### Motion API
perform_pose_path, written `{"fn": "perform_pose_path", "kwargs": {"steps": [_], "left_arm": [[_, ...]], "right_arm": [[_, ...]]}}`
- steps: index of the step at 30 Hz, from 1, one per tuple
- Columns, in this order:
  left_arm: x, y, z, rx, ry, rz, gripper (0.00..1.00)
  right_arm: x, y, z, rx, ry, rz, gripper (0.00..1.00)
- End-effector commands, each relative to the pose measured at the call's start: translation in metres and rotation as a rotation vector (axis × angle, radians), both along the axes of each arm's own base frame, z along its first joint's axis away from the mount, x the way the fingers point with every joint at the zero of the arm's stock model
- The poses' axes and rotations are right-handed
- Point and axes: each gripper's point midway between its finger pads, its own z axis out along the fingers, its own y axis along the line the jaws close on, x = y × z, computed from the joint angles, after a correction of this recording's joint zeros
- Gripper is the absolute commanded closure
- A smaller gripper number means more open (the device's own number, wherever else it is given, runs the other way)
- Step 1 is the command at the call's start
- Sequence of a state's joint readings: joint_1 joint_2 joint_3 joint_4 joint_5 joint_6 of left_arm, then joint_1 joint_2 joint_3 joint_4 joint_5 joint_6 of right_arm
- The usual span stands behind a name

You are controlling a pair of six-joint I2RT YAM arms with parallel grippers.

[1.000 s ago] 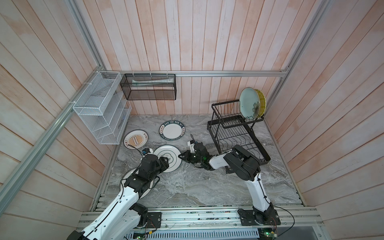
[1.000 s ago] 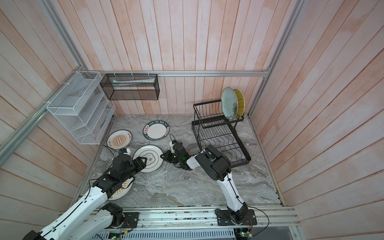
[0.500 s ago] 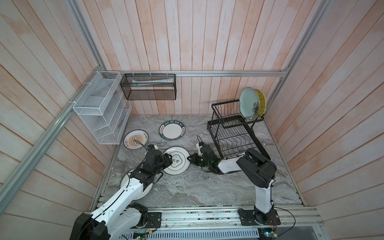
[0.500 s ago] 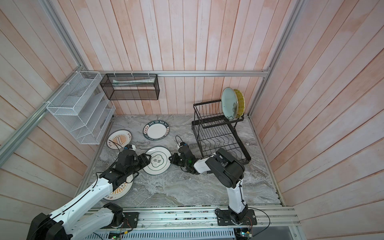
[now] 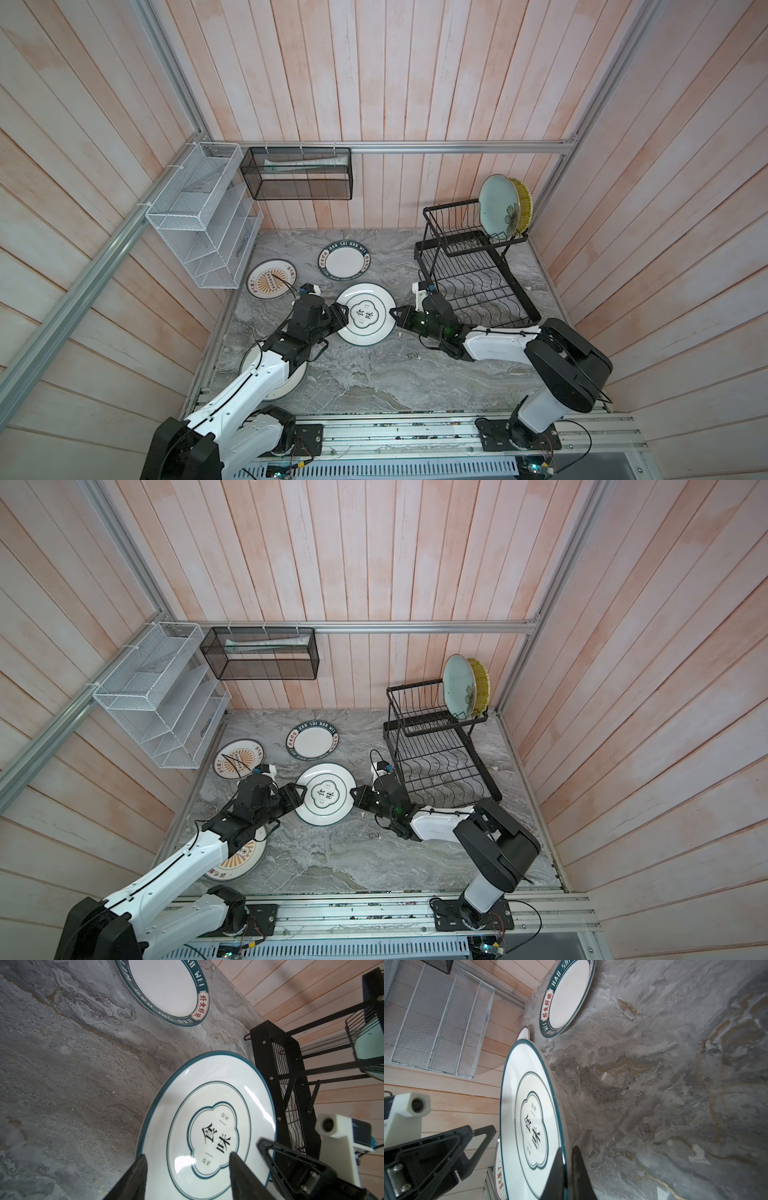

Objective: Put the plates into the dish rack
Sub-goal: 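Drag the white plate toward the left gripper with the right gripper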

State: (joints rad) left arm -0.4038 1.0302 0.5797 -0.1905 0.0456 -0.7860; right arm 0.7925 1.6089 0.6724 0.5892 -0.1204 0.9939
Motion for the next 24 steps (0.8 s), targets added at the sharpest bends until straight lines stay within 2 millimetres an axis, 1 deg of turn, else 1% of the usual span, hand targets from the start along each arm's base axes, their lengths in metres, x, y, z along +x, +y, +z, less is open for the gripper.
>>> {"fn": "perform_pose_path", "kwargs": {"steps": [1, 4, 10, 17, 20, 24], "left_arm": [[0.003, 0.000, 0.016, 0.000, -0.056, -0.014, 0.37], [0.001, 0.002, 0.013, 0.007, -0.050, -0.010, 0.37], [-0.001, -0.002, 0.012, -0.006, -0.043, -0.032, 0.37], [-0.011, -0.003, 0.007, -0.039, -0.042, -0.044, 0.39], [-0.013, -0.003, 0.007, -0.045, -0.046, -0.045, 0.39], [-0.014, -0.006, 0.008, -0.061, -0.054, -0.061, 0.43]], "right_arm": [[0.006, -0.003, 0.028, 0.046, -0.060, -0.009, 1.00], [0.005, -0.003, 0.036, 0.055, -0.076, 0.002, 1.00], [0.001, 0.002, 0.045, 0.088, -0.088, 0.041, 1.00], [-0.005, 0.005, 0.056, 0.141, -0.104, 0.073, 1.00], [-0.007, 0.007, 0.061, 0.166, -0.115, 0.092, 1.00], [-0.010, 0.010, 0.063, 0.191, -0.118, 0.111, 1.00]]}}
